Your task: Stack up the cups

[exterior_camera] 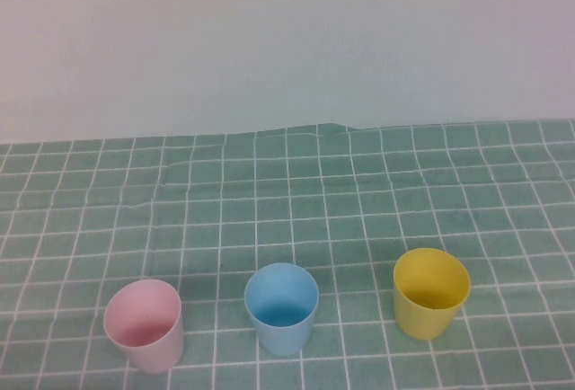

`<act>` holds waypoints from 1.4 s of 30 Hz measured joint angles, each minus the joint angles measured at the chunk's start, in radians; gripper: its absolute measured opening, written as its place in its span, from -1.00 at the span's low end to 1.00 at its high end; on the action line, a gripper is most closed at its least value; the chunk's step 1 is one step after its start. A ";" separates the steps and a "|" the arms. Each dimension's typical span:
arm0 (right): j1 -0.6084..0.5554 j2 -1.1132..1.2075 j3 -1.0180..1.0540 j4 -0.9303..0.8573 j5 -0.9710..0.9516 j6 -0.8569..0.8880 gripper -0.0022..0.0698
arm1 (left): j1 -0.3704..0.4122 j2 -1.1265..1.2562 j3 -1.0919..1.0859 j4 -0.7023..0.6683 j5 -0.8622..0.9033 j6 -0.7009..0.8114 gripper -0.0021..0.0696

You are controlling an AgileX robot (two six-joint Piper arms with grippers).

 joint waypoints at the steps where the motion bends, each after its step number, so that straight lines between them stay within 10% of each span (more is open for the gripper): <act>1: 0.000 0.000 0.000 0.000 0.000 0.000 -0.94 | 0.000 0.000 0.000 0.000 0.000 0.000 -0.95; 42: 0.000 0.000 0.000 -0.002 0.000 0.000 -0.94 | 0.000 0.003 0.000 0.000 0.000 0.000 -0.95</act>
